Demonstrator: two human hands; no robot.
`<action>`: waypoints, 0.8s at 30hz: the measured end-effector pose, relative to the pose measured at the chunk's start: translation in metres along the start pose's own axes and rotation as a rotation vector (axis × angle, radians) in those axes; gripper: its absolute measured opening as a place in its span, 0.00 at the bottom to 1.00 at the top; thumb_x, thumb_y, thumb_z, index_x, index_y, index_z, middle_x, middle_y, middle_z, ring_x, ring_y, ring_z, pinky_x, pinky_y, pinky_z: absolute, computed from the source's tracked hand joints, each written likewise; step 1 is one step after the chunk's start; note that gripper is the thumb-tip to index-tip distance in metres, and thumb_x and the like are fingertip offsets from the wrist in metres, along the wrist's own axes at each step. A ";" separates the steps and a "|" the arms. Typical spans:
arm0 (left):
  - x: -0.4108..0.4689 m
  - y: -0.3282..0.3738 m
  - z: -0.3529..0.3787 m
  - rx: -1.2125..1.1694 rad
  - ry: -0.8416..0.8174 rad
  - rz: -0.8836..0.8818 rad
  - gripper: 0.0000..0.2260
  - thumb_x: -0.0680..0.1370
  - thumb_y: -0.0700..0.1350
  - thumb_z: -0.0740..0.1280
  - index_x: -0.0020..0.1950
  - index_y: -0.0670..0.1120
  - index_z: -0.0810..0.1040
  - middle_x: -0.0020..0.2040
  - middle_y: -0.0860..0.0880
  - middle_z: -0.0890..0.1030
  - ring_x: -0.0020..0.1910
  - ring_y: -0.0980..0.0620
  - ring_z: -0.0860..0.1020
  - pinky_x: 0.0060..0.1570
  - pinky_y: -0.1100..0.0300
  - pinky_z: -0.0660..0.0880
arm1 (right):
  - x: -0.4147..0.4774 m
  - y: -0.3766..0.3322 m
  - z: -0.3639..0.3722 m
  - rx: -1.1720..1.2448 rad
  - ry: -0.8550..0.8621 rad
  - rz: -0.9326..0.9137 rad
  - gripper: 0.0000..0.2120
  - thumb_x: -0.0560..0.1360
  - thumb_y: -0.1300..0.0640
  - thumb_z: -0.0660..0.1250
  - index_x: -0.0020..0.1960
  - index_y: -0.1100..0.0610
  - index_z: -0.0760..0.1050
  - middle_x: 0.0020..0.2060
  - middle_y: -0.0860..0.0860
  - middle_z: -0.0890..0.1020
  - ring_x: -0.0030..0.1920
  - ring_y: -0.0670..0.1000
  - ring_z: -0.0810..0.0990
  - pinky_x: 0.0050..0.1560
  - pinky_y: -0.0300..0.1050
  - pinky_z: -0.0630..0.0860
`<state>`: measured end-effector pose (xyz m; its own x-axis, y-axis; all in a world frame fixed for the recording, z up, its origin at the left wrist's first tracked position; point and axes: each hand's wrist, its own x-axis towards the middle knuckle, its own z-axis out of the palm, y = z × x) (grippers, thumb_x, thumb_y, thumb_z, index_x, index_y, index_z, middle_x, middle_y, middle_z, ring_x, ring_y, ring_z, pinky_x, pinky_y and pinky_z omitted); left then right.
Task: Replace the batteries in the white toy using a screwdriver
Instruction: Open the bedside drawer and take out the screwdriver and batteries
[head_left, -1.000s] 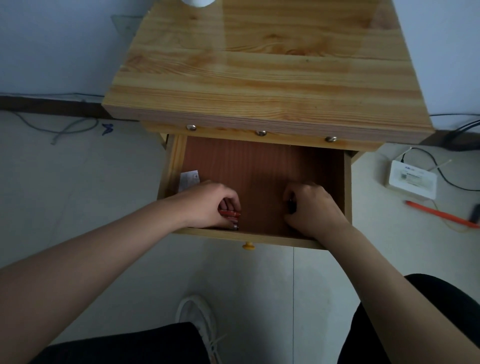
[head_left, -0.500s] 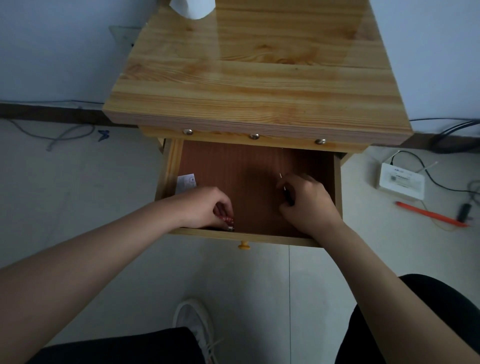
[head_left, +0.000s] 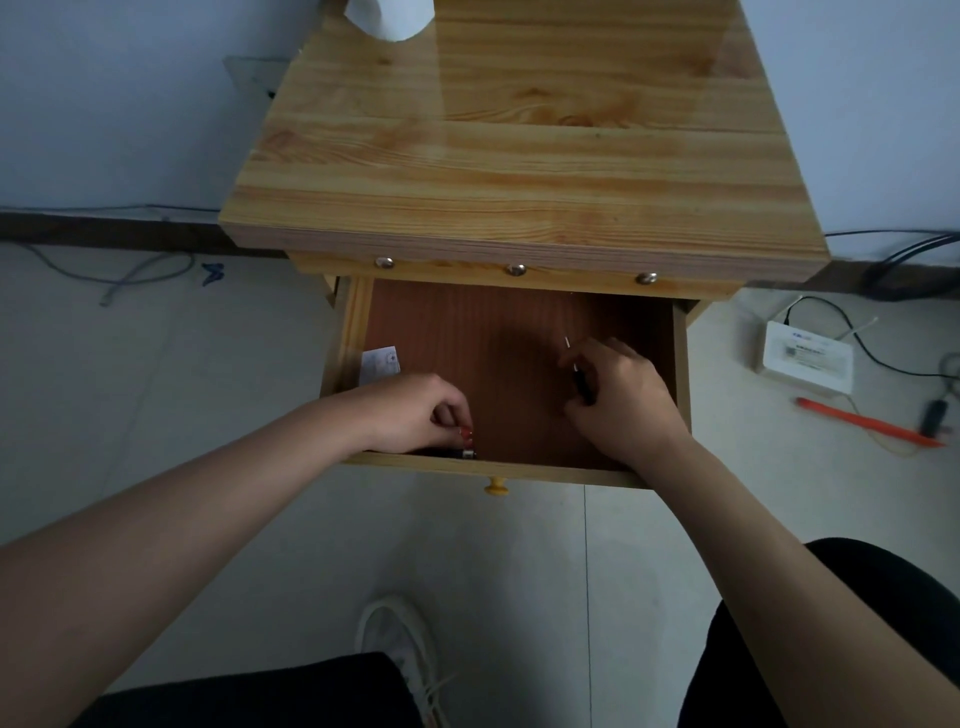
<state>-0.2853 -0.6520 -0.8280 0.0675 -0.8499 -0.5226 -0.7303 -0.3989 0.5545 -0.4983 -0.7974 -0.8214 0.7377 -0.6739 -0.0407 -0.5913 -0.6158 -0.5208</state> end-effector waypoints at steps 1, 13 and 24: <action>0.000 -0.001 0.000 -0.006 -0.009 -0.007 0.05 0.77 0.53 0.72 0.52 0.57 0.83 0.47 0.57 0.82 0.49 0.60 0.80 0.54 0.55 0.79 | 0.000 0.000 0.000 0.000 0.002 -0.001 0.19 0.70 0.64 0.72 0.59 0.53 0.78 0.55 0.52 0.78 0.45 0.47 0.74 0.41 0.31 0.69; 0.000 0.005 -0.005 0.064 -0.122 -0.005 0.08 0.77 0.52 0.71 0.55 0.54 0.85 0.48 0.58 0.84 0.47 0.58 0.81 0.52 0.55 0.79 | -0.004 -0.002 0.002 0.001 0.003 -0.001 0.20 0.70 0.65 0.72 0.60 0.53 0.77 0.54 0.51 0.77 0.47 0.51 0.78 0.42 0.33 0.71; -0.002 -0.004 -0.001 0.038 -0.081 0.026 0.07 0.76 0.56 0.71 0.50 0.56 0.84 0.45 0.58 0.84 0.45 0.58 0.81 0.51 0.49 0.79 | -0.007 -0.007 0.002 0.001 0.002 0.005 0.20 0.70 0.65 0.72 0.60 0.53 0.77 0.54 0.51 0.77 0.47 0.51 0.79 0.46 0.38 0.78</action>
<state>-0.2815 -0.6492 -0.8292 -0.0056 -0.8284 -0.5601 -0.7562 -0.3629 0.5444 -0.4986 -0.7877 -0.8197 0.7343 -0.6776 -0.0416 -0.5945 -0.6122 -0.5213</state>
